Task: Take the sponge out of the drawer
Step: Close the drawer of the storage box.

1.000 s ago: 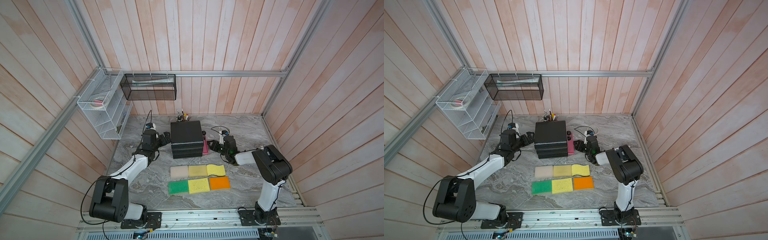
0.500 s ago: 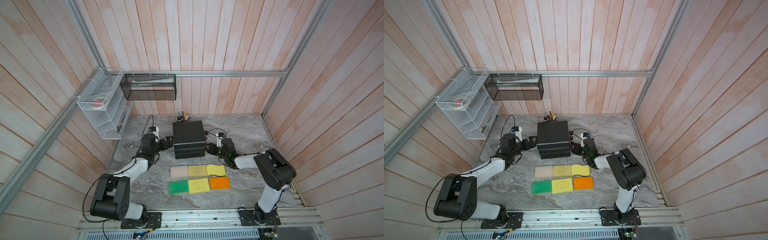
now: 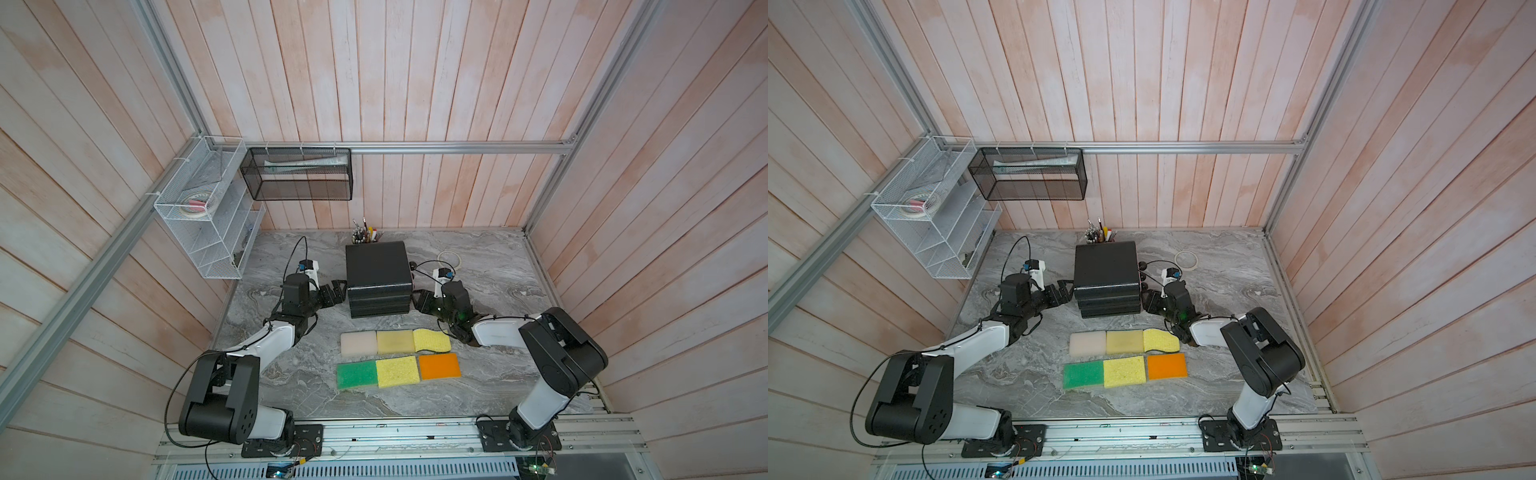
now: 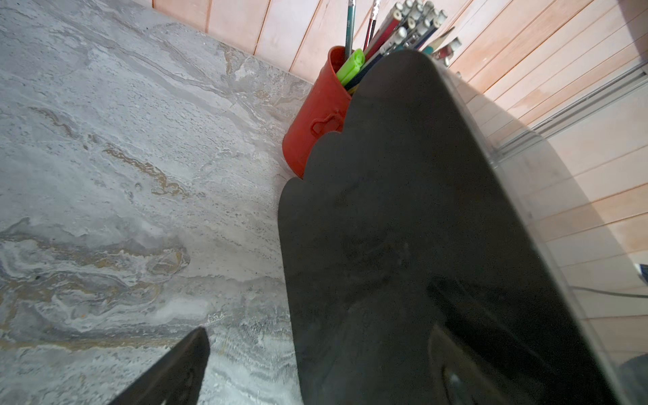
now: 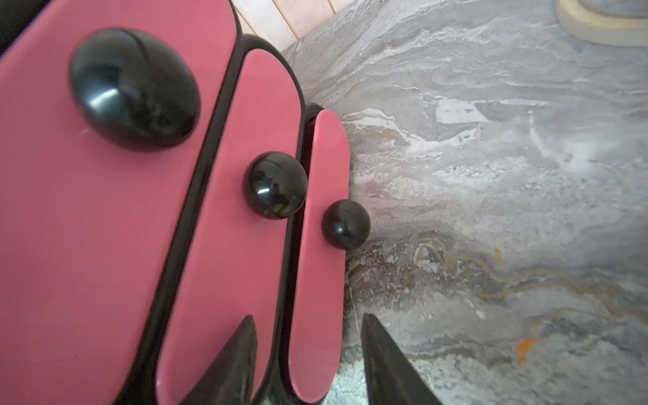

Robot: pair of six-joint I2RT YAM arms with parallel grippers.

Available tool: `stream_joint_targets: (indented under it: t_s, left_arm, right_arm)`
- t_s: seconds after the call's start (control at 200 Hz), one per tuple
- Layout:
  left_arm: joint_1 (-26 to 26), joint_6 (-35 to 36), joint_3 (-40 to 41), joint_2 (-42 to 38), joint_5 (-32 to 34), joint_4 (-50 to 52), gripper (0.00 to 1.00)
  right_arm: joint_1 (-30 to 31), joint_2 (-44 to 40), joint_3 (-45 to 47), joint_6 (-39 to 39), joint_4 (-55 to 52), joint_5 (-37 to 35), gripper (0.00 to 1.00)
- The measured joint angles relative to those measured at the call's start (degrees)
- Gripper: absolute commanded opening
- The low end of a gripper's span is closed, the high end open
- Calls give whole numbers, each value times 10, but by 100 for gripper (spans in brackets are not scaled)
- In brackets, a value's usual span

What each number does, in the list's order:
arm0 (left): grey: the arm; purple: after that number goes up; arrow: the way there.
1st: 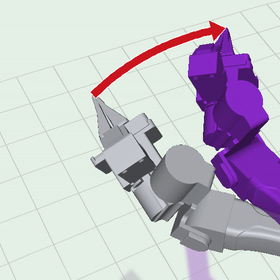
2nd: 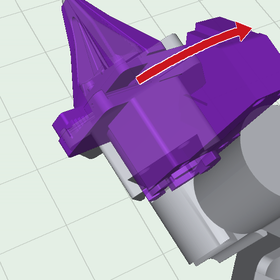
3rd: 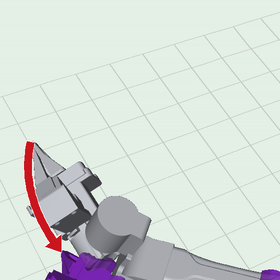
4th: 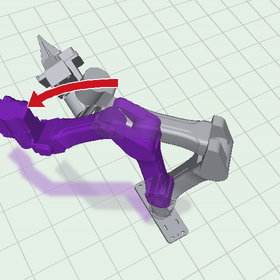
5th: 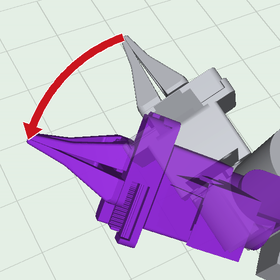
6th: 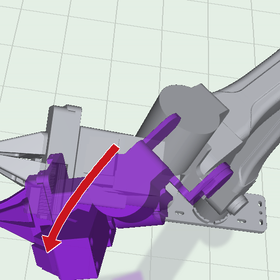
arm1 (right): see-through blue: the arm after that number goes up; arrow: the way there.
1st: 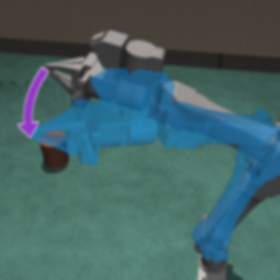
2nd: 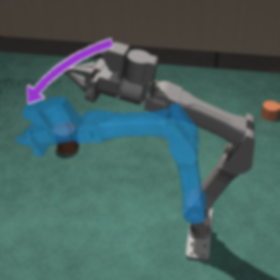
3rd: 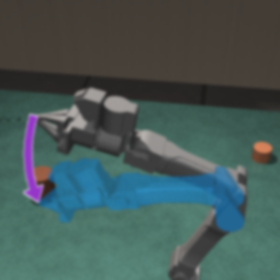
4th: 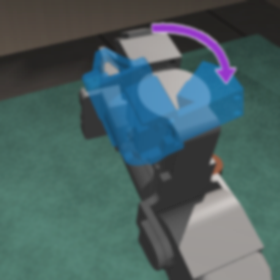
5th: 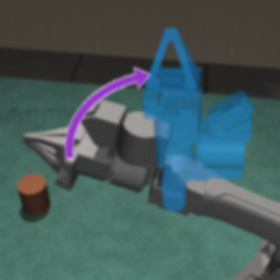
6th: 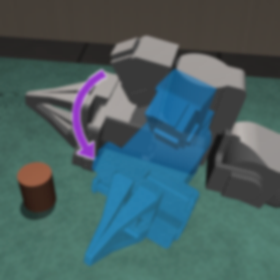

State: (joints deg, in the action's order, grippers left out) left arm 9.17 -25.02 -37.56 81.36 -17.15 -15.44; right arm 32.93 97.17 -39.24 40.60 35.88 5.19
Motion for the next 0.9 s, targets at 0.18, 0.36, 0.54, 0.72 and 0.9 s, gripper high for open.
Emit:
stream_joint_targets:
  t_s: [0.18, 0.36, 0.54, 0.72, 0.9]
  left_arm:
    - [3, 0, 0, 0, 0, 0, 100]
    - [17, -1, 14, -24, 16, 8, 100]
    - [42, 10, 54, -150, 71, 45, 100]
    - [15, 55, 136, -271, 211, -21, 100]
    - [7, 134, 284, -282, 313, -180, 100]
  right_arm:
    - [19, -22, 15, 0, -16, -34, 50]
    - [41, -63, 31, -5, -60, -77, 52]
    - [63, -179, 40, -41, -144, -146, 61]
    - [26, -317, 40, -90, -211, -241, 71]
    - [-69, -422, 67, -122, -257, -301, 82]
